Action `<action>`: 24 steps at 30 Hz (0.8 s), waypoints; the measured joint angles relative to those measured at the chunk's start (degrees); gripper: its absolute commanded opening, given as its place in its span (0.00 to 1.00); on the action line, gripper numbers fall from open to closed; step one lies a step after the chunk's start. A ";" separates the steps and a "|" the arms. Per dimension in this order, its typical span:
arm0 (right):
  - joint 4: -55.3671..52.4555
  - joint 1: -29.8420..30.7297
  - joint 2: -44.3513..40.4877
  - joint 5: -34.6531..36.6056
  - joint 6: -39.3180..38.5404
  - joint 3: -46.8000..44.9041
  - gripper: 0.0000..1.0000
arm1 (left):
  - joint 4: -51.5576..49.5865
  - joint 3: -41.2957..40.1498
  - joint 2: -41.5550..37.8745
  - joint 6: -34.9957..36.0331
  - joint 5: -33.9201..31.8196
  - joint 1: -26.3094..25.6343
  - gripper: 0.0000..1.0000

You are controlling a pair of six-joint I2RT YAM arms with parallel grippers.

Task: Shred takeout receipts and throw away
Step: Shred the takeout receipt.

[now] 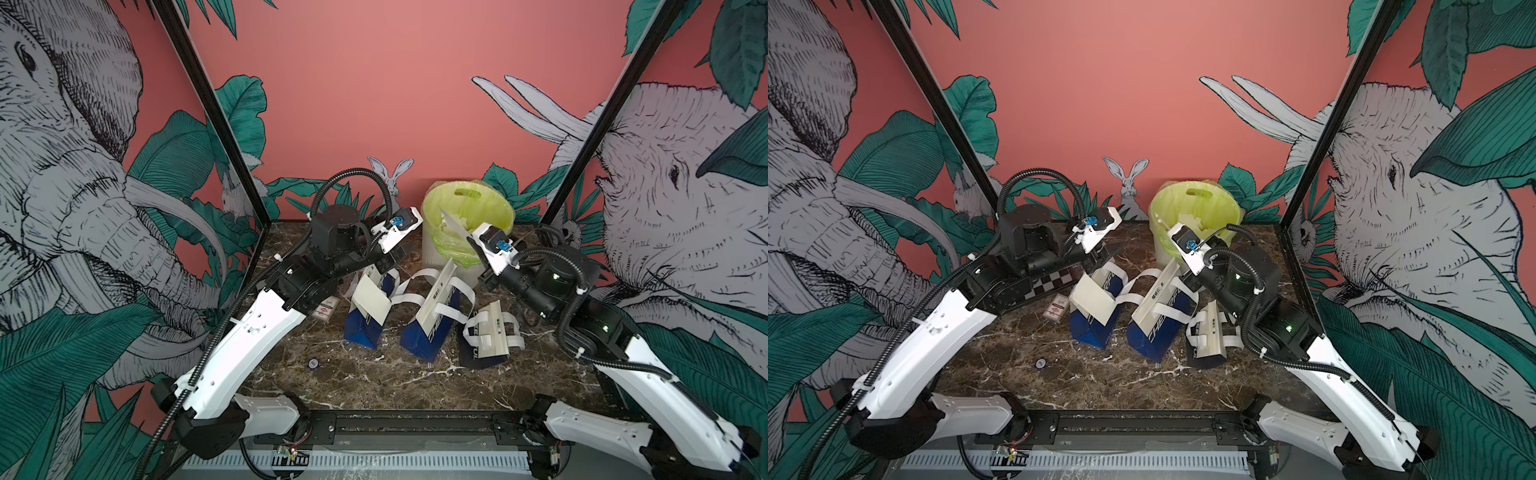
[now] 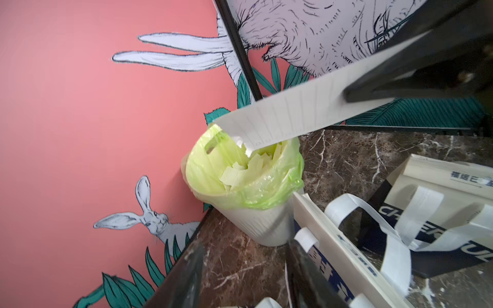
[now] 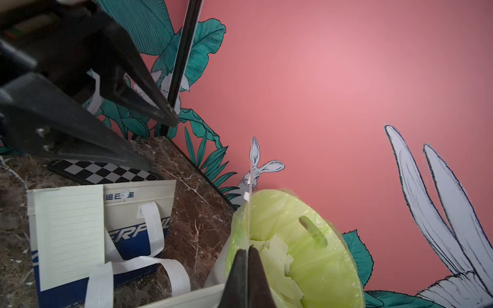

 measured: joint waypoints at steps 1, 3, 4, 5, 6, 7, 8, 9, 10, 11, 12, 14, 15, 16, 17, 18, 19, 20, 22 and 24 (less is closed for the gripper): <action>0.04 -1.29 0.24 -1.81 -0.35 0.00 0.00 | 0.37 0.81 0.85 0.52 0.90 0.17 0.59; 0.02 -3.91 0.39 -6.08 -1.03 0.00 0.00 | 1.14 1.99 2.19 1.79 2.99 0.57 0.66; 0.02 -4.72 0.31 -7.69 -1.25 0.00 0.00 | 1.36 2.23 2.47 2.38 3.80 0.79 0.71; 0.00 -5.55 0.11 -9.53 -1.55 0.00 0.00 | 1.42 2.36 2.56 3.10 4.61 0.85 0.77; -0.22 -6.10 -0.22 -11.34 -1.90 0.00 0.00 | 1.49 2.43 2.56 3.78 5.31 0.92 0.81; -0.48 -6.47 -0.61 -13.00 -2.25 0.00 0.00 | 1.57 2.49 2.51 4.26 5.90 1.07 0.94; -0.76 -6.69 -1.11 -14.75 -2.56 0.00 0.00 | 1.86 2.51 2.40 4.87 6.60 1.14 0.97; -0.92 -6.78 -1.70 -16.52 -2.95 -0.02 0.00 | 1.95 2.54 2.32 5.31 7.13 1.14 0.98; -1.03 -6.80 -2.19 -17.86 -3.30 -0.02 0.00 | 2.03 2.54 2.23 5.68 7.50 1.14 0.99; -1.14 -6.82 -2.73 -19.34 -3.63 -0.02 0.00 | 2.10 2.54 2.12 6.01 7.89 1.14 0.99; -1.29 -6.82 -3.23 -20.68 -3.87 -0.02 0.00 | 2.23 2.54 2.01 6.14 8.35 1.14 0.97; -1.46 -6.82 -3.72 -22.77 -4.17 -0.02 0.00 | 2.27 2.62 1.86 6.21 9.75 1.14 0.93; -1.55 -6.82 -3.76 -23.65 -4.22 -0.02 0.00 | 2.27 2.78 1.84 6.14 10.86 1.14 0.89; -1.68 -6.82 -3.72 -24.48 -4.28 -0.02 0.00 | 2.29 2.93 1.84 5.97 12.04 1.14 0.84; -1.81 -6.82 -3.50 -25.44 -4.39 -0.02 0.00 | 2.23 3.21 1.84 5.62 13.49 1.14 0.81; -1.88 -6.82 -3.32 -25.99 -4.48 -0.02 0.00 | 2.27 3.39 1.84 5.31 14.49 1.14 0.81; -1.99 -6.82 -3.04 -26.75 -4.61 -0.02 0.00 | 2.29 3.63 1.84 4.96 15.72 1.14 0.79; -2.05 -6.82 -2.78 -27.28 -4.79 -0.02 0.00 | 2.32 3.82 1.79 4.55 16.94 1.14 0.77; -2.10 -6.82 -2.45 -28.17 -5.03 -0.02 0.00 | 2.32 4.35 1.79 3.65 19.30 1.14 0.74; -2.10 -6.82 -2.32 -28.83 -5.18 -0.02 0.00 | 2.29 4.85 1.79 2.78 21.62 1.14 0.70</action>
